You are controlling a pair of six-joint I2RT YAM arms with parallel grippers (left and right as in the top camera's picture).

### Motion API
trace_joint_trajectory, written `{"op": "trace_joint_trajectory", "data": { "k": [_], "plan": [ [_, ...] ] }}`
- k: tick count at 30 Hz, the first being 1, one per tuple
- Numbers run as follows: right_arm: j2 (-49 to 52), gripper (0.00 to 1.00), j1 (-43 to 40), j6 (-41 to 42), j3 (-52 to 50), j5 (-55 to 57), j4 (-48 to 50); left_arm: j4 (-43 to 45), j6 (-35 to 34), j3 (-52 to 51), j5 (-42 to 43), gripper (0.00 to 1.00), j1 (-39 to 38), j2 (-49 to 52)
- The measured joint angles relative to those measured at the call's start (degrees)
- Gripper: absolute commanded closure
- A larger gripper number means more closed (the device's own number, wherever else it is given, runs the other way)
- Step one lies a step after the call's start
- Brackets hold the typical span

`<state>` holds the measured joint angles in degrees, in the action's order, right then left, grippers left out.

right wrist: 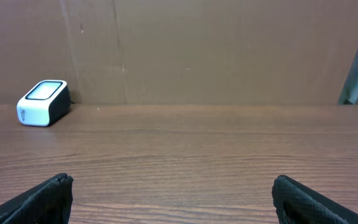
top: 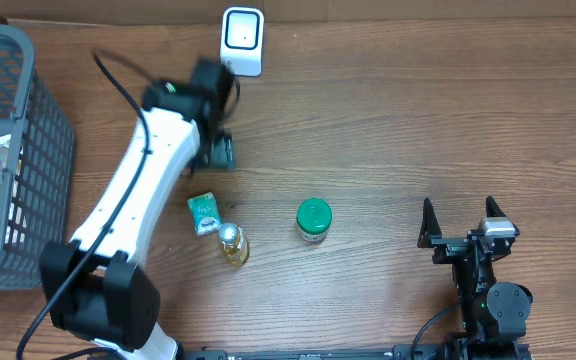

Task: Scan the item barcode
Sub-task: 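Lower the green packet beside the yellow bottle and release it, then reach the left gripper into the basket and grasp the mint-green wipes pack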

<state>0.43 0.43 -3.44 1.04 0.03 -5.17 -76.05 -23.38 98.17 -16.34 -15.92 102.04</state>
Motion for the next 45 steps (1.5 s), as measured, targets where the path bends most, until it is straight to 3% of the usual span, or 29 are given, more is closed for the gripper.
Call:
{"op": "trace_joint_trajectory", "data": {
  "k": [2, 3, 4, 11, 16, 27, 45],
  "plan": [
    [0.0, 0.0, 0.0, 0.0, 0.0, 0.0, 0.0, -0.4, 1.4, 8.1, -0.8, 0.12, 0.0, 0.0],
    [0.0, 0.0, 0.0, 0.0, 0.0, 0.0, 0.0, -0.8, 2.4, 12.1, -1.2, 0.02, 0.0, -0.2],
    [0.0, 0.0, 0.0, 0.0, 0.0, 0.0, 0.0, -1.0, 3.5, 16.2, -1.8, 0.0, 0.0, -0.2],
    [0.0, 0.0, 0.0, 0.0, 0.0, 0.0, 0.0, 2.8, 17.0, 39.0, -7.2, 0.0, 0.0, -0.4],
    [0.0, 0.0, 0.0, 0.0, 0.0, 0.0, 0.0, 5.1, 23.9, 46.6, -14.4, 0.0, 0.7, -1.2],
    [0.0, 0.0, 0.0, 0.0, 0.0, 0.0, 0.0, 4.7, 28.1, 41.5, -18.2, 0.0, 14.3, -1.9],
    [0.0, 0.0, 0.0, 0.0, 0.0, 0.0, 0.0, 11.3, 28.1, 23.0, 0.1, 0.0, 42.2, -1.4]
  ]
}}
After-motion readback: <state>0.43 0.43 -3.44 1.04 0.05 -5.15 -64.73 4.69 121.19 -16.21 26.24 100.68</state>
